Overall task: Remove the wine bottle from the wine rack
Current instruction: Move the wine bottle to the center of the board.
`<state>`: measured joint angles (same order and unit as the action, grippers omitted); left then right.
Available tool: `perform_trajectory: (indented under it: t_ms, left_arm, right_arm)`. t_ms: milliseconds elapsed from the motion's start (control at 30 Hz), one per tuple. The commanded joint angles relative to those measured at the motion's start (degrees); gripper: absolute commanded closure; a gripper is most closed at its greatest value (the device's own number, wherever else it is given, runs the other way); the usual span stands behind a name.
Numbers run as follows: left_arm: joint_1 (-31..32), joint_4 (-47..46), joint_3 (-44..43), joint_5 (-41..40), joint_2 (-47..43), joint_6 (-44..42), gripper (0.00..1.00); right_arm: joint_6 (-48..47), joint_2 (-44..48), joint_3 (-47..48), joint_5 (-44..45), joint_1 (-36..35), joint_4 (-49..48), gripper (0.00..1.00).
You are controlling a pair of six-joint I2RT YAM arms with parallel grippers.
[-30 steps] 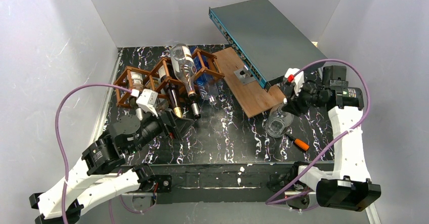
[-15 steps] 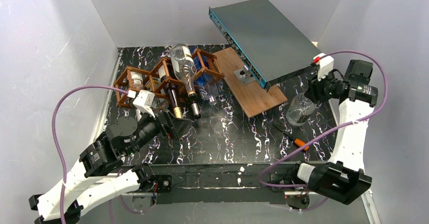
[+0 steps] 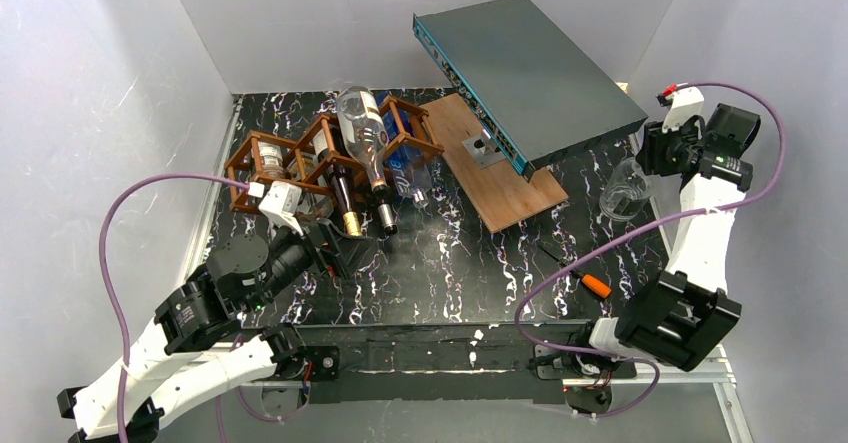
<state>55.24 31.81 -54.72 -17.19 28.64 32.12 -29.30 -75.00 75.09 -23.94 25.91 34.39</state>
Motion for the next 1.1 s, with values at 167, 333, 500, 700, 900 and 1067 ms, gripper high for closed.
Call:
perform_trajectory:
  t_ms: [167, 333, 500, 700, 900, 1067]
  left_arm:
    - [-0.14, 0.44, -0.46, -1.54, 0.88, -0.65, 0.02]
    - [-0.11, 0.53, -1.49, -1.44, 2.07, -0.83, 0.02]
    - [-0.14, 0.7, -2.98, -1.1, 3.89, -1.09, 0.02]
    - [-0.14, 0.31, -3.36, -0.57, 5.16, -0.83, 0.02]
    - [-0.07, 0.31, -4.1, -0.27, 5.76, -1.0, 0.02]
    - [-0.09, 0.35, -4.77, 0.13, 6.24, -0.96, 0.02]
  right_arm:
    - [4.95, -2.11, 0.5, 3.76, 0.37, -19.89, 0.9]
    - [6.61, -4.57, 0.57, 4.56, 0.37, -21.74, 0.89]
    - [7.54, -6.01, -0.02, 4.57, 0.46, -23.26, 0.8]
    - [7.91, -7.26, -0.1, 4.35, 0.46, -23.7, 0.56]
    - [8.03, -7.26, -0.01, 4.34, 0.46, -23.93, 0.35]
    - [8.02, -6.6, 0.98, 4.32, 0.54, -23.16, 0.26]
